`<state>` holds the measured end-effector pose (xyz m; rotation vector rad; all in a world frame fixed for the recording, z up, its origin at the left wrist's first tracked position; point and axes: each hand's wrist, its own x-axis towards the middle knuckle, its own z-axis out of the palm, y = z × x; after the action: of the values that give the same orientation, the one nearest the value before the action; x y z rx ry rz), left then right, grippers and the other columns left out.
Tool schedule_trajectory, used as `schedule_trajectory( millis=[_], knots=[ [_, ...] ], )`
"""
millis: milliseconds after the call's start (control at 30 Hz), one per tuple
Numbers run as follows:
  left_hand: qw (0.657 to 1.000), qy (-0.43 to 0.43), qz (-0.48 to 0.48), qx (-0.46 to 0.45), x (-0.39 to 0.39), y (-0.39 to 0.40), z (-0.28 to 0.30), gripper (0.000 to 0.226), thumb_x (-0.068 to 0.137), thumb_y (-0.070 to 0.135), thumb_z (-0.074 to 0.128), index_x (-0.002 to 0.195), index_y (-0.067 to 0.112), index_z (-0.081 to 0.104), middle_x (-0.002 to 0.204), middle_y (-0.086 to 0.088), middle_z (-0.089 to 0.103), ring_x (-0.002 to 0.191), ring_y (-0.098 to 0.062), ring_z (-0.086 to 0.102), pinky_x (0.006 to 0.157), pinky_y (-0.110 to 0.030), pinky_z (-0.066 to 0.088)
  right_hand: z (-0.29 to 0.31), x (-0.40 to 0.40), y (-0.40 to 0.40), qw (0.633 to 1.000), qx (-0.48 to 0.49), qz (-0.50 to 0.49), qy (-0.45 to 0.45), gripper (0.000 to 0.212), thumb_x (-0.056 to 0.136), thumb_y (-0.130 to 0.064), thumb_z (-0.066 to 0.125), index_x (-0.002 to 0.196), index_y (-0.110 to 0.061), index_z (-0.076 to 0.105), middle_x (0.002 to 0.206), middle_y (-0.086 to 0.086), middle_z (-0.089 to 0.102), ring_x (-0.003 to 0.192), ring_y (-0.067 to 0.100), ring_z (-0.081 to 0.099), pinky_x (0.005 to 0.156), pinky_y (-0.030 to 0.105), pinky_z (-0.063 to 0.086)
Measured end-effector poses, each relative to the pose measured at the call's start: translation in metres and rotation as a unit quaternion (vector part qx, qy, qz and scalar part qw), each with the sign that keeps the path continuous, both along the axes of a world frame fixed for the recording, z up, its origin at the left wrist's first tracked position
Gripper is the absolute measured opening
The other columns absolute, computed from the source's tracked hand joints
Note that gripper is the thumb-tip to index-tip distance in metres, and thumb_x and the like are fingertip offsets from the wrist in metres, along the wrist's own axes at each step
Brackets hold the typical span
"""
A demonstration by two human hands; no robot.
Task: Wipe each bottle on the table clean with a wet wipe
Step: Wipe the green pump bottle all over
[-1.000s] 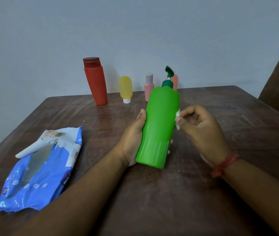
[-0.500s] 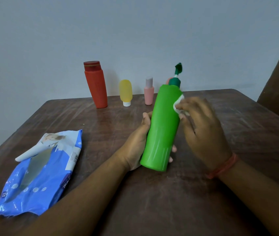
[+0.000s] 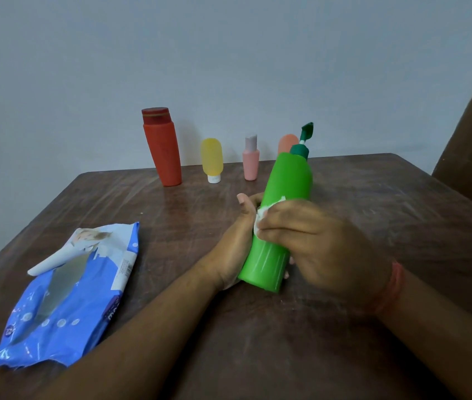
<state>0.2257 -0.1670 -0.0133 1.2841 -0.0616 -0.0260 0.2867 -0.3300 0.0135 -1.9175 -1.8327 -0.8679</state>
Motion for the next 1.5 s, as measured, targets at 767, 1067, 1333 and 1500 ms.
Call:
schedule_trajectory(
  millis=[767,1067,1333,1500],
  knots=[
    [0.999,-0.001,0.012,-0.032,0.0,0.001,-0.004,0.069,0.088,0.072,0.017,0.133,0.025,0.042,0.095,-0.019,0.066,0.072,-0.034,0.064,0.066,-0.051,0.057,-0.01,0.013,-0.007,0.994,0.049,0.005,0.1,0.029,0.085,0.01,0.054,0.102,-0.001,0.074,0.11,0.009,0.069,0.106,0.025,0.062,0.099,0.031,0.046],
    [0.999,-0.007,0.007,-0.03,0.0,-0.001,-0.004,0.069,0.088,0.07,0.018,0.136,0.025,0.04,0.097,-0.018,0.067,0.073,-0.035,0.065,0.063,-0.05,0.058,-0.008,0.015,-0.01,0.995,0.058,-0.029,0.076,0.019,0.087,0.006,0.061,0.101,0.001,0.072,0.107,0.011,0.068,0.103,0.027,0.06,0.099,0.036,0.046],
    [0.999,-0.01,0.007,-0.032,0.0,0.001,-0.003,0.068,0.089,0.07,0.018,0.135,0.026,0.041,0.098,-0.017,0.068,0.073,-0.034,0.065,0.063,-0.049,0.058,-0.009,0.014,-0.01,0.995,0.054,-0.03,0.084,0.016,0.088,0.003,0.062,0.098,-0.001,0.073,0.105,0.01,0.069,0.102,0.025,0.061,0.098,0.033,0.047],
    [0.999,-0.006,0.009,-0.032,-0.001,0.0,-0.002,0.07,0.089,0.069,0.017,0.137,0.024,0.039,0.096,-0.018,0.067,0.072,-0.034,0.064,0.063,-0.049,0.058,-0.008,0.013,-0.008,0.995,0.06,-0.039,0.076,0.021,0.088,0.004,0.061,0.104,0.0,0.073,0.11,0.01,0.069,0.107,0.027,0.061,0.102,0.037,0.046]
  ],
)
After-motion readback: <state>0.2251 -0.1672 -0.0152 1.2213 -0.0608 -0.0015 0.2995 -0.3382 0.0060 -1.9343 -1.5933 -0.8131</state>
